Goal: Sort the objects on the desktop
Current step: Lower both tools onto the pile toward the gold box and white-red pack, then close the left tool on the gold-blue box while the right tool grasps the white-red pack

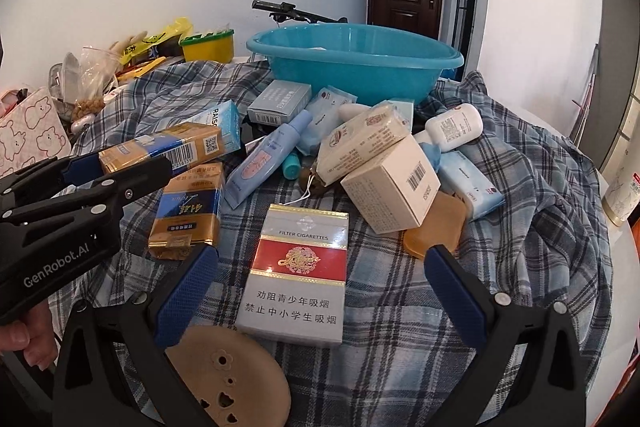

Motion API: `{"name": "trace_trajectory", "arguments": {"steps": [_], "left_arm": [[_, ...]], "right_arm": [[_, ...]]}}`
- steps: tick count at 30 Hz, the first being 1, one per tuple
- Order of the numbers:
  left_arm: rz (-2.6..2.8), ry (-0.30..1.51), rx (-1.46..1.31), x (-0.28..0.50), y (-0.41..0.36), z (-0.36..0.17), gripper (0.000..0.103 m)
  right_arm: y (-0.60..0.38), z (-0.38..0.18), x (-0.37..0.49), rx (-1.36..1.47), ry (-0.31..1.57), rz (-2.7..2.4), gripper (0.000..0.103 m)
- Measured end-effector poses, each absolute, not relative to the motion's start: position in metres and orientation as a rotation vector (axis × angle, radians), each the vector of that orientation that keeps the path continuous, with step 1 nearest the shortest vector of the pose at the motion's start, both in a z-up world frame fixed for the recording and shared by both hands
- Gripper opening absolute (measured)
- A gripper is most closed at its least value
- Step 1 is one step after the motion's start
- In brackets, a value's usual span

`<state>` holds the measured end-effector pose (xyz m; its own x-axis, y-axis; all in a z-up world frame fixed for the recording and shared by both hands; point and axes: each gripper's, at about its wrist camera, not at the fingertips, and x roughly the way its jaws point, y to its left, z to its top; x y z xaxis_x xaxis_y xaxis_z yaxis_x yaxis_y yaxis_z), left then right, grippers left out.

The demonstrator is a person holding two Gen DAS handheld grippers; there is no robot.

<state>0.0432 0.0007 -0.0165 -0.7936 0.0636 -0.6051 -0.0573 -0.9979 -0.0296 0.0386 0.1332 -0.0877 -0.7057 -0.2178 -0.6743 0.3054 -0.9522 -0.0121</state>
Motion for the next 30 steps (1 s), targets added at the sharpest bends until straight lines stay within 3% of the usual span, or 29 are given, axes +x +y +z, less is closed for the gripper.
{"name": "trace_trajectory", "arguments": {"steps": [10,13,15,30], "left_arm": [[2.901,0.000,-0.994,0.044,0.004,-0.022,0.053],[2.894,0.012,-1.003,0.043,0.007,-0.024,0.053],[2.893,0.015,-1.002,0.042,0.010,-0.023,0.053],[2.896,0.001,-0.972,0.044,0.012,-0.019,0.053]], "right_arm": [[0.124,-0.104,0.027,1.095,0.217,-2.653,0.102],[0.123,-0.107,0.026,1.118,0.204,-2.614,0.081],[0.124,-0.110,0.024,1.136,0.194,-2.591,0.056],[0.147,-0.084,0.031,0.988,0.138,-2.673,0.055]]}}
